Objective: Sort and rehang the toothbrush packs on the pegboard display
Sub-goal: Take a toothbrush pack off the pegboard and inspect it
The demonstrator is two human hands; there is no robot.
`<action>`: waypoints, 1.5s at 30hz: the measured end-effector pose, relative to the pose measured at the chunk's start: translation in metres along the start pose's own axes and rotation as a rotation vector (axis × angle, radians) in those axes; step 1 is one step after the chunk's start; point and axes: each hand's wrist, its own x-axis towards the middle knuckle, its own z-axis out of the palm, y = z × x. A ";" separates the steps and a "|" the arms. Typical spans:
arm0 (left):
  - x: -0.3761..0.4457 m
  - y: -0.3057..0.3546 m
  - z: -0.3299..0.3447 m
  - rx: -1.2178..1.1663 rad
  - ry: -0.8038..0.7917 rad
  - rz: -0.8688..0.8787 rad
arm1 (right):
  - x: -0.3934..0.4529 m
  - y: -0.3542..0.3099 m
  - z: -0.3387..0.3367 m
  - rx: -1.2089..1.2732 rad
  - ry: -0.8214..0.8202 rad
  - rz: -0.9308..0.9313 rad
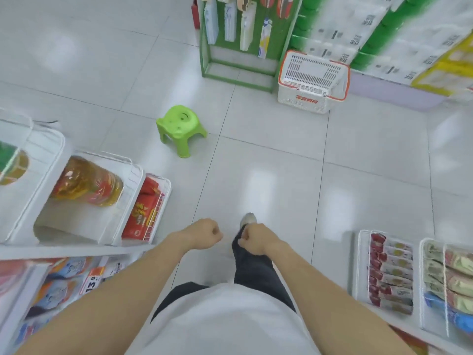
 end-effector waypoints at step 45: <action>0.475 0.125 -0.764 -0.018 0.094 0.058 | 0.528 -0.208 -0.751 0.140 0.092 -0.052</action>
